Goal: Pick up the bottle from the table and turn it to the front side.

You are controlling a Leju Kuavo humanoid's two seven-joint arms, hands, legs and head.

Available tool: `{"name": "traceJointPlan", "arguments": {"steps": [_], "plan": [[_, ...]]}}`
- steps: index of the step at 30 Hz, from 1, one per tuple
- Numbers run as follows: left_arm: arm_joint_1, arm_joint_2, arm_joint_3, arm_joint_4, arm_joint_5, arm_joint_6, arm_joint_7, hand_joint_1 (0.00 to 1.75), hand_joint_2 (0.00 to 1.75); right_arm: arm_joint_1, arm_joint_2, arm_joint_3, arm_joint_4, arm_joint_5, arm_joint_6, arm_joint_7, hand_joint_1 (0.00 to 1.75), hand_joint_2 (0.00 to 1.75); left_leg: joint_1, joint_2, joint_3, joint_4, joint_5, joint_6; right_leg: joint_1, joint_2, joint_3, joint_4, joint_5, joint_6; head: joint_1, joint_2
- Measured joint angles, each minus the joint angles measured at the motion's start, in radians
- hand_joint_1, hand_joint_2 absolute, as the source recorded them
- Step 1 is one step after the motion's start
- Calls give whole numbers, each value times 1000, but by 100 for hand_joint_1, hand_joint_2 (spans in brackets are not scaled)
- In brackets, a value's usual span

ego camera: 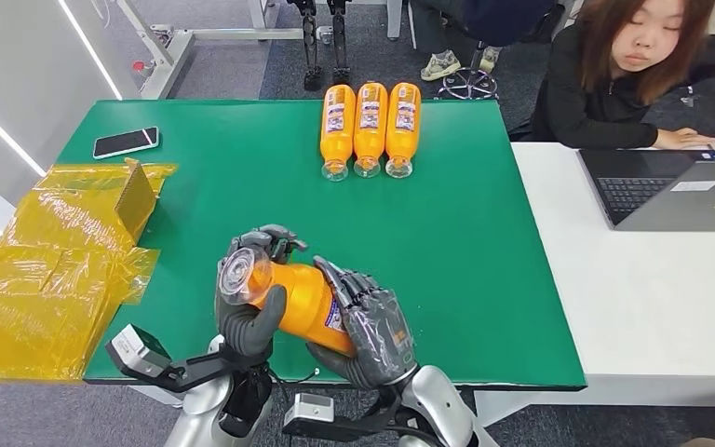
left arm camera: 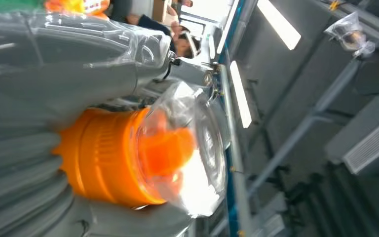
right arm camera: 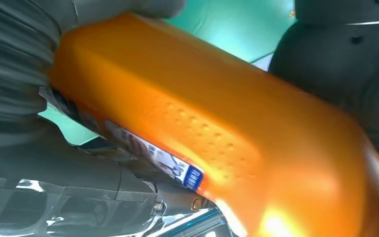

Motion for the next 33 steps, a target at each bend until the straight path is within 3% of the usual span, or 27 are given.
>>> {"name": "traceJointPlan", "arguments": {"steps": [20,25,33], "plan": [[-26,-1,-15,24,7,31,0,175,175,15,19,-25,-23,24,-32,-14,0,175,0,0,0,0,0,0,0,0,0,0,0,0,0,0],[-52,12,-17,30,-137,225,1,175,175,18,28,-29,-38,7,-80,-54,0,175,0,0,0,0,0,0,0,0,0,0,0,0,0,0],[-140,99,40,80,-247,451,2,175,175,23,35,-28,-77,-96,-214,-157,0,175,0,1,0,0,1,-1,0,1,0,2,0,-1,0,0]]}}
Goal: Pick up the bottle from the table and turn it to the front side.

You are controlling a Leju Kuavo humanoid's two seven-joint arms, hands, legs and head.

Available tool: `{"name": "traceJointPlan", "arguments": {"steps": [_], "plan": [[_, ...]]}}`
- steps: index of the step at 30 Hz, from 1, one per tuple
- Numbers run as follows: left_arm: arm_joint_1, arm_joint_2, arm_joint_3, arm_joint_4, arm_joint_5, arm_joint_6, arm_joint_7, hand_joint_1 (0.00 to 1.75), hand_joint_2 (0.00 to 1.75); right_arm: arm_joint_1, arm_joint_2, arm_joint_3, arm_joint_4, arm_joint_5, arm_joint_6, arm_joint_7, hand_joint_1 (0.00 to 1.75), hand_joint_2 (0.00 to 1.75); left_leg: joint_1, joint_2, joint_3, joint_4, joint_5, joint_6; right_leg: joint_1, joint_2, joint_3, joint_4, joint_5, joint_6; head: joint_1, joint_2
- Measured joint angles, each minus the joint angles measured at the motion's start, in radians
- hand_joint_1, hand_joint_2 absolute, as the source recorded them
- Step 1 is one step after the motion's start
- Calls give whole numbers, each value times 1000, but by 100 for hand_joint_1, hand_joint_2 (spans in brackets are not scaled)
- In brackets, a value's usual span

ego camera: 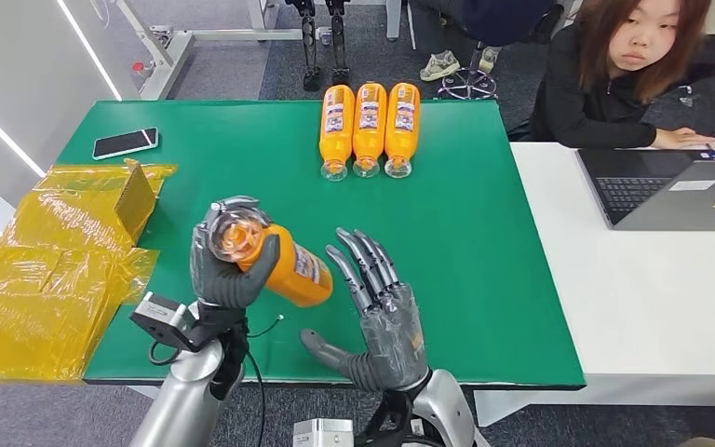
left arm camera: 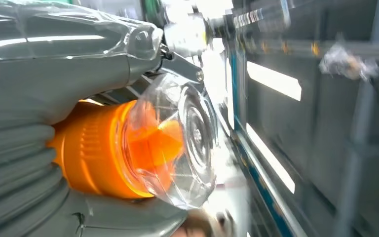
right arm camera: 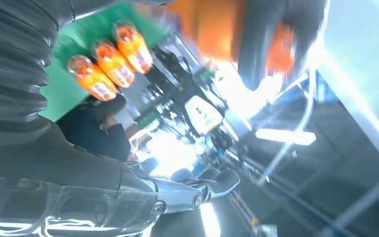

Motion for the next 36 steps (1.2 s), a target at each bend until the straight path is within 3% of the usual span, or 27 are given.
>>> {"name": "traceJointPlan", "arguments": {"steps": [5,9,11,14,17,19,22,29,30,33,34,36], "plan": [[-46,70,62,48,-107,151,0,175,175,-2,0,0,0,-58,-41,-49,0,175,0,0,0,0,0,0,0,0,0,0,0,0,0,0],[-98,126,80,128,-326,331,21,175,175,-10,0,1,6,-86,-52,-61,0,175,0,0,0,0,1,-1,0,0,0,0,0,0,0,0],[-129,152,82,181,-503,421,96,175,175,-13,-2,3,14,-100,-65,-66,0,175,0,0,0,0,1,-1,0,0,0,0,0,0,0,0],[-185,199,61,286,-904,497,316,175,175,-16,-5,7,40,-126,-103,-83,0,175,0,0,0,0,1,-1,0,0,0,0,0,-1,0,0],[-237,243,14,388,-1205,462,497,175,175,-18,-10,10,70,-150,-145,-98,0,175,0,1,0,0,1,-1,0,1,-1,1,0,-1,0,0],[-265,267,-19,447,-1299,416,561,175,175,-20,-14,13,87,-160,-156,-102,0,175,0,1,0,0,1,-2,0,2,-1,1,0,-1,0,0],[-305,298,-66,528,-1342,325,586,175,175,-22,-23,18,105,-174,-162,-103,0,175,0,1,0,0,1,-2,0,2,-1,1,0,-1,0,0],[-353,349,-93,658,-1323,188,544,175,175,-25,-52,27,118,-208,-166,-103,0,175,0,3,-1,0,1,-2,0,4,-3,1,0,-1,0,0],[-353,354,-93,671,-1319,173,543,164,175,-25,-55,28,118,-211,-166,-103,0,175,0,3,-1,0,1,-2,0,4,-3,1,0,-1,0,0],[-353,365,-93,707,-1319,144,555,33,175,-25,-65,30,118,-213,-166,-103,0,175,0,3,-1,0,1,-2,0,4,-3,1,0,-1,0,0],[-353,368,-93,717,-1320,139,564,0,175,-25,-68,31,118,-213,-166,-103,0,175,0,3,-1,0,1,-2,0,4,-3,1,0,-1,0,0],[-352,375,-93,731,-1321,128,582,0,175,-24,-73,33,118,-213,-166,-103,0,175,0,3,-1,0,1,-2,0,4,-3,1,0,-1,0,0]]}}
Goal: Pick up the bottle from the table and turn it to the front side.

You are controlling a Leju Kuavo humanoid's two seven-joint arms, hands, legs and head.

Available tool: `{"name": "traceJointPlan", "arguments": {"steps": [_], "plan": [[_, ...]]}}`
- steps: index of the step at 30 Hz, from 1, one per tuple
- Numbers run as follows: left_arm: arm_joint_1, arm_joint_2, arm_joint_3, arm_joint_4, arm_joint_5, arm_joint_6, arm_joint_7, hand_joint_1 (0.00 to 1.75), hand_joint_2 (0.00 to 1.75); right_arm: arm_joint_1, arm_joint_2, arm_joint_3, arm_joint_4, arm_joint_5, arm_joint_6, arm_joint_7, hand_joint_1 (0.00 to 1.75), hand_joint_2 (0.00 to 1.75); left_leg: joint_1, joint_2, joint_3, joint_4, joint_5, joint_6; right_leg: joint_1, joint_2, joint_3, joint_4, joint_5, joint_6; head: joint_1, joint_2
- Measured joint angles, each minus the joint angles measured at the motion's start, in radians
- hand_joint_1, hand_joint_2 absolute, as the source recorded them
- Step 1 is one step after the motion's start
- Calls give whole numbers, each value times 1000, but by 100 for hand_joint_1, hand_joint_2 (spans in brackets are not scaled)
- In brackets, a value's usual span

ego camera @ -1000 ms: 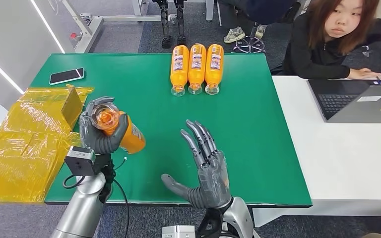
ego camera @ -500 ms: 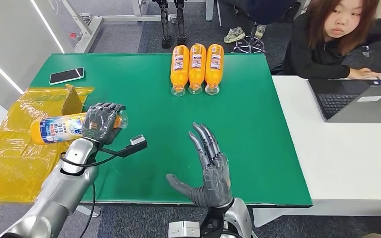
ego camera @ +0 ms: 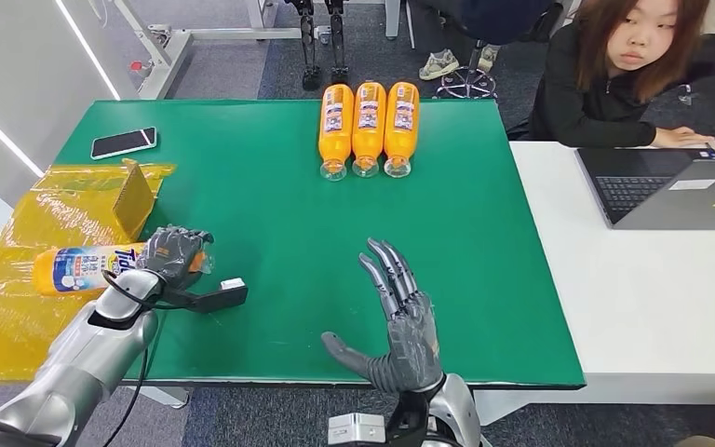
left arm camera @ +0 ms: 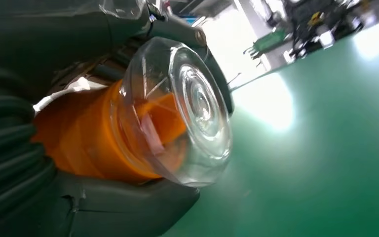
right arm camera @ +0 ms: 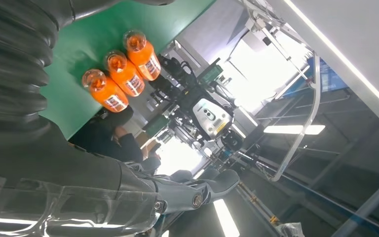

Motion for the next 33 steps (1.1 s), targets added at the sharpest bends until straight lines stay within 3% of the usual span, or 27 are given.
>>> {"name": "traceJointPlan", "arguments": {"steps": [9,14,17,24,28,33], "plan": [[9,49,1,25,19,42,14,0,175,25,-11,0,0,16,2,3,0,175,0,0,0,0,0,0,0,0,0,0,0,0,0,0],[15,58,7,27,32,84,-30,0,175,27,-12,0,7,17,2,1,0,175,0,0,0,0,0,0,0,0,0,0,0,0,0,0],[15,52,18,26,73,73,-134,0,175,34,-13,-4,14,19,0,-5,0,175,0,0,0,0,0,0,0,0,0,0,0,0,0,0],[53,31,64,-81,337,-82,-522,0,175,78,-17,-64,14,21,-1,-45,0,175,0,0,0,0,0,0,0,0,0,0,0,0,0,0],[116,19,42,-244,535,-158,-573,0,175,102,-31,-106,1,18,-1,-52,0,175,-1,0,0,0,0,0,0,0,0,0,0,0,0,0],[176,23,-67,-472,806,-246,-582,0,175,116,-45,-156,-21,-2,-1,-71,0,175,-1,-1,0,0,0,0,-1,-1,0,0,0,0,0,0]]}}
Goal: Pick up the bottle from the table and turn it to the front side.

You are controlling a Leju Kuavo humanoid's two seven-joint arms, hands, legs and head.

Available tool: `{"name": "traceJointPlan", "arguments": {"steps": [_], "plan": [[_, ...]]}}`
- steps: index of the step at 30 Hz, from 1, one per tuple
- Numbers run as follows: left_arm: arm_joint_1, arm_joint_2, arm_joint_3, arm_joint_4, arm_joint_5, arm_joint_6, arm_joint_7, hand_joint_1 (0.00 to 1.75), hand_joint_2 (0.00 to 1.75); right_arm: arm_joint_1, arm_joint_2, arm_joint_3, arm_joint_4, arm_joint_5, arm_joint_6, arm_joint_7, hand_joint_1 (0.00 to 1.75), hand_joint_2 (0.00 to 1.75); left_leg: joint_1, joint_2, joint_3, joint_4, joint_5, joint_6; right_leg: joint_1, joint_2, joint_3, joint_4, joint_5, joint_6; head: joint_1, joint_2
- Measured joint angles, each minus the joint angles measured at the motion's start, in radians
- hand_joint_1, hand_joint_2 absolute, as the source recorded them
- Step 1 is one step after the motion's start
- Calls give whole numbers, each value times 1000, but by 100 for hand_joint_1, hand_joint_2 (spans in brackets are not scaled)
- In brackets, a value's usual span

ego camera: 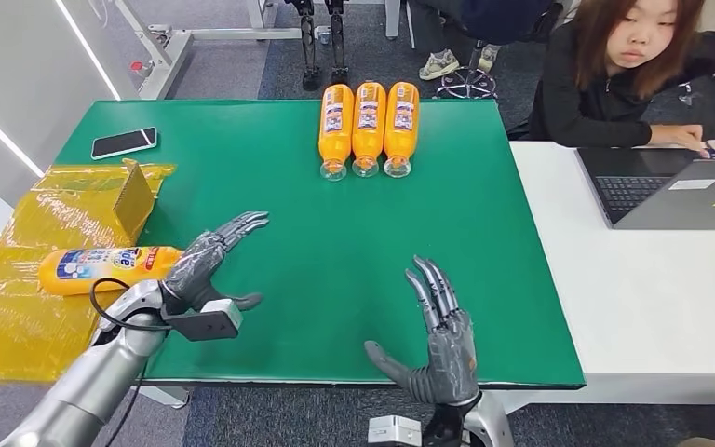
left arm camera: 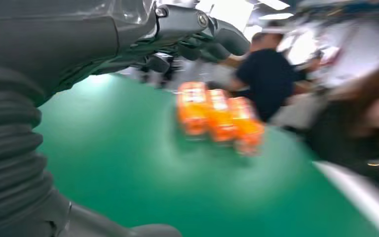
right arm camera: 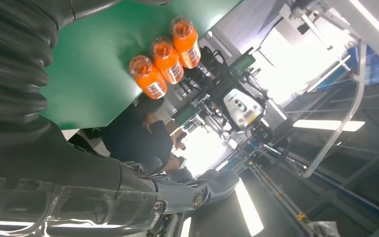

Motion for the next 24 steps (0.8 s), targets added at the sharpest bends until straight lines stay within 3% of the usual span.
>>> {"name": "traceJointPlan", "arguments": {"steps": [5,10,18,24], "plan": [[41,-17,-131,-182,151,-8,-2,0,175,-3,-8,-40,-21,-13,0,4,0,175,0,-1,0,0,0,0,0,0,0,0,0,0,0,0],[61,-79,-204,-276,230,46,-2,0,175,21,-7,-73,-75,23,0,-20,0,175,0,-1,0,0,0,0,0,-1,0,0,0,0,0,0],[143,-170,-217,-447,457,156,-2,0,175,117,9,-155,-230,-69,0,-155,0,175,0,-1,0,0,-1,0,0,-1,0,0,0,0,0,0],[266,-230,-173,-600,596,149,-2,0,175,221,49,-227,-354,-126,0,-202,0,175,0,-1,0,0,-3,0,0,-1,0,-1,-2,0,0,0]]}}
